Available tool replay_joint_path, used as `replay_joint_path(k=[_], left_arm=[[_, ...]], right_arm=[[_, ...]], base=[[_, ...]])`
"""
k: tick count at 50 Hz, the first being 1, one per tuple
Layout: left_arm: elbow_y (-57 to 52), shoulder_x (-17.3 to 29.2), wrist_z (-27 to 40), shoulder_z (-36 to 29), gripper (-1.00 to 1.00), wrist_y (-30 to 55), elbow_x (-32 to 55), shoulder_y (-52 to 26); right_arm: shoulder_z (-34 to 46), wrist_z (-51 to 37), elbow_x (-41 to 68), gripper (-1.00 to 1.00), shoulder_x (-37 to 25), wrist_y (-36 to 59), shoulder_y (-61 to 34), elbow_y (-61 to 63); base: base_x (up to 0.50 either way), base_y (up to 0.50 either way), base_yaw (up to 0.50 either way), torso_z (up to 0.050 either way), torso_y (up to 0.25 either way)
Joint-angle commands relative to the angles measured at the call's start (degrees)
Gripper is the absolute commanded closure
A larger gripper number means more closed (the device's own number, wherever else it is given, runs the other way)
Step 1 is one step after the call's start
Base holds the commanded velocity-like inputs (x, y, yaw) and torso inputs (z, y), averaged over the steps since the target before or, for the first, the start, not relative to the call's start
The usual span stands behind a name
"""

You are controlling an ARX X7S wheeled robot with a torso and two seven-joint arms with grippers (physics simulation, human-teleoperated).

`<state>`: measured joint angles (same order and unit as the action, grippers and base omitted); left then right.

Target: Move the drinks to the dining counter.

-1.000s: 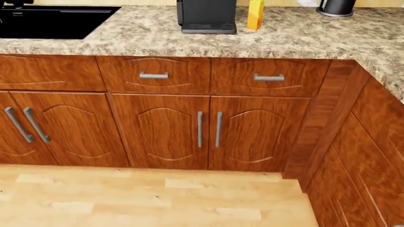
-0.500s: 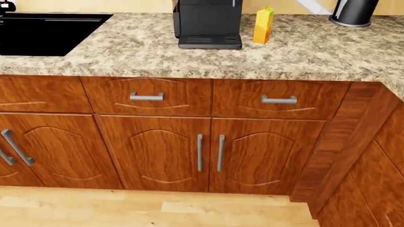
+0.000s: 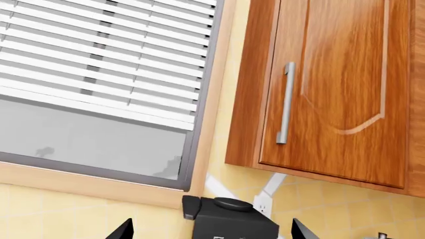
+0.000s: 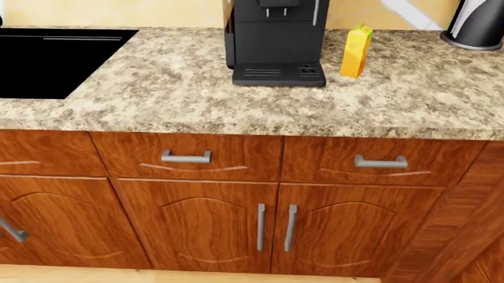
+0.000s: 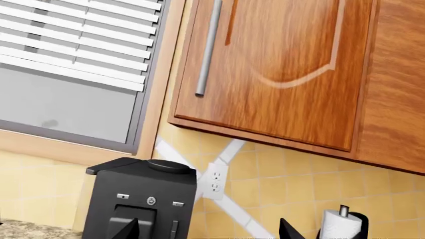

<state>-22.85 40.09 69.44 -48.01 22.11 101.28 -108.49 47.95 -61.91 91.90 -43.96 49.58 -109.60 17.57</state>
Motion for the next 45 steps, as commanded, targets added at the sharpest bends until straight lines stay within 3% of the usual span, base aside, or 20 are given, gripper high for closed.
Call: replay_joint_path(k=[1, 30, 45], left_arm=[[0.4, 0.1, -0.2, 0.1, -1.0, 0.1, -0.1, 0.0], [1.2, 0.7, -0.4, 0.7, -1.0, 0.3, -0.3, -0.3], [1.5, 0.8, -0.3, 0.9, -1.0, 0.5, -0.5, -0.3]], right_arm=[[-0.3, -1.8, 1.6, -1.0, -0.3, -0.1, 0.7, -1.0], [-0.2, -1.9, 1.3, -1.0, -0.6, 0.2, 1.2, -0.6], [1.2, -4.7, 3.3, -1.0, -1.7, 1.6, 3.3, -3.1]], base=[[0.4, -0.33, 0.0, 0.0, 0.0], [0.33, -0.38, 0.0, 0.0, 0.001], [0.03, -0.02, 0.0, 0.0, 0.002]])
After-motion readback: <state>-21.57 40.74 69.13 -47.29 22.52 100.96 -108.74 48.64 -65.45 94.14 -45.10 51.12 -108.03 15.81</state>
